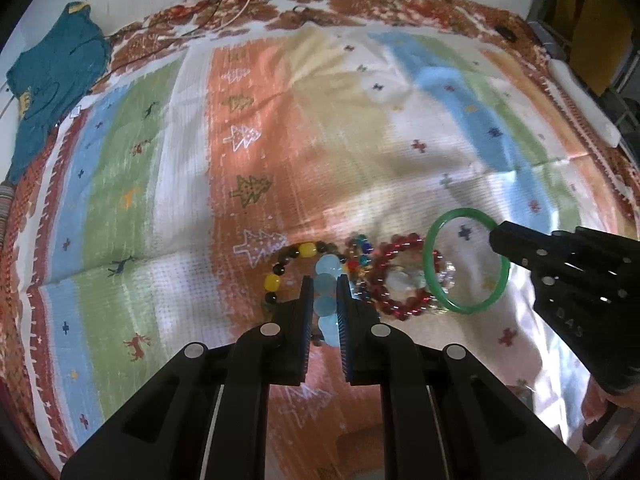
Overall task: Organize jewelry
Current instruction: 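Lift and carry both held bracelets over the silver tin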
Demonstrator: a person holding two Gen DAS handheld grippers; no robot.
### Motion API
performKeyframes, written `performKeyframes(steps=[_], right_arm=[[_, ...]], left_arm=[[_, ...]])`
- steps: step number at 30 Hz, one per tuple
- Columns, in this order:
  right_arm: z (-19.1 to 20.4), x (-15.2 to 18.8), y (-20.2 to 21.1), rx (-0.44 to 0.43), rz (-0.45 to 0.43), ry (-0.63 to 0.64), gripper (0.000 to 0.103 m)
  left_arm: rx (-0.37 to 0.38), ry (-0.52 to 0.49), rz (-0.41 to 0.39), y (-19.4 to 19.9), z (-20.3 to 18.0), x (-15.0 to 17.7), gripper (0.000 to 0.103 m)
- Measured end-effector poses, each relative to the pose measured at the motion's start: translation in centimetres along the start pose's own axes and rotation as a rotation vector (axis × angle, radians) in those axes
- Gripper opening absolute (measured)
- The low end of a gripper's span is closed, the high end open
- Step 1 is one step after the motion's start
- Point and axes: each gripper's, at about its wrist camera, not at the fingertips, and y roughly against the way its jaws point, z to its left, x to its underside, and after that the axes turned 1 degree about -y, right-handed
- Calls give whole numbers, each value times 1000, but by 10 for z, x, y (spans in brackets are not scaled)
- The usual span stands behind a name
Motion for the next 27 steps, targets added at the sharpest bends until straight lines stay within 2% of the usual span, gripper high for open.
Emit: performKeyframes(steps=[10,27], right_arm=[[-4,11,30,-3,-44,-18,8],[11,40,70,-25,-90,21,8]], left_arm=[[26,1,-49,38,-5,7,11],[76,-13,-110,85,-17,36,11]])
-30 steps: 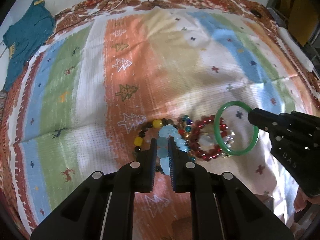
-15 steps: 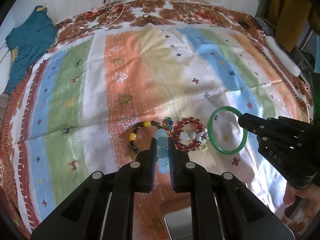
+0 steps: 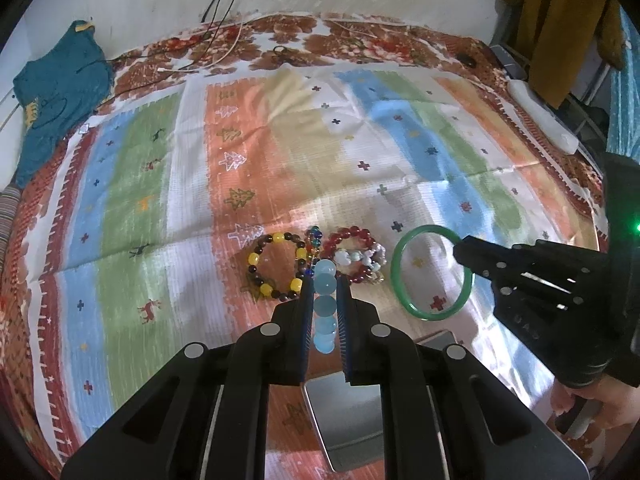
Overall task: Organize jewelry
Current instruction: 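Lift and carry both held bracelets over the silver tin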
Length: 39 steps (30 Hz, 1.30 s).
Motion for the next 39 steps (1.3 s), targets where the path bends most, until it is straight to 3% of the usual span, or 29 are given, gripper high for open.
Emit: performKeyframes(steps=[18,39], right_arm=[[11,25,32,-26,-28,23,8],[25,59,55,-41,-43,42,8]], left_arm=[[51,-21,-63,44,-20,29,11],[47,-13,-68,58,-27,66,11]])
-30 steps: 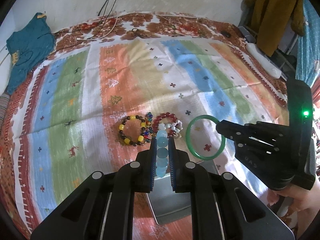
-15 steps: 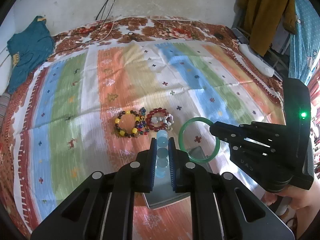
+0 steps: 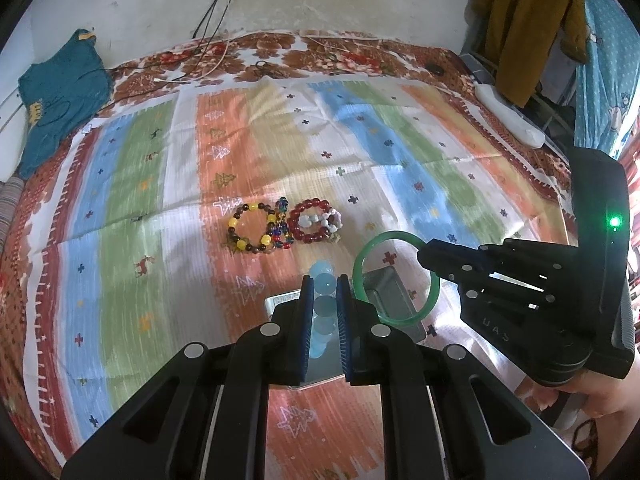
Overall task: Organize jewelry
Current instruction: 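Lift and carry both held bracelets over the silver tin, then open left tool over the tin while right tool releases the green bangle inside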
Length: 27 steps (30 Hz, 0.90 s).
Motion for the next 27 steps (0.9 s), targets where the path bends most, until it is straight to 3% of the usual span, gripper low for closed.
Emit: performKeyframes(steps=[3,5,11,16,27], right_arm=[[-3,0,1,-14,-3,-21,13],[-8,-2,2,3,-12,-39,35],[-23,-4,-7,23,19,-84,36],[-26,-5,-10,22,29,-95,37],[-22,-16,-27,51,53,-54,51]], left_arm=[[-22,21,-19,4,3,1,19],[-30,35,-28,6,6,0,25],[-68,86,-9,2,24,-4,27],[-85,98,2,-1,30,-6,35],[-155,132,58,-26,49,-12,47]])
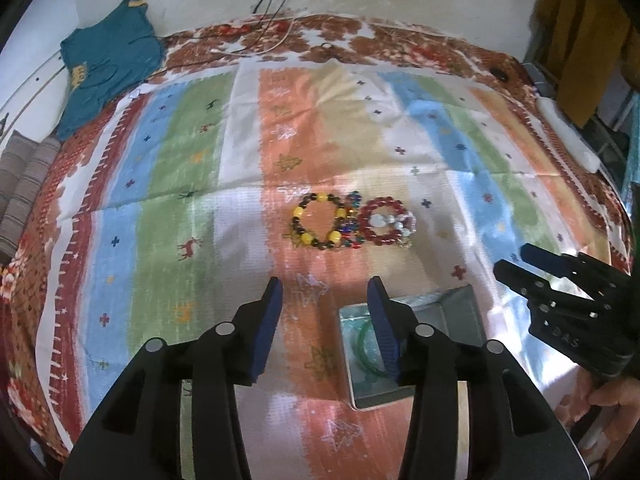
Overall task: Organize jewelry
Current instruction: 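Open left tool over the tin while right tool releases the green bangle inside, then move both open tools back to the remaining bracelets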
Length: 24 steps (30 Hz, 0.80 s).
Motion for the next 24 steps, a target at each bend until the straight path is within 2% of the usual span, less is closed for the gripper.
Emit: performKeyframes(steps=[6,11,24], right_arm=[[4,-8,-9,0,5,17,63],[6,-15,-18,6,13,36,70],[3,-30,-47,38,34,41,76]], left_arm=[[-18,-4,6,-13,1,-10,57],[-48,-11,40,-33,1,-15,59],[-66,22,67,-62,13,-32,64]])
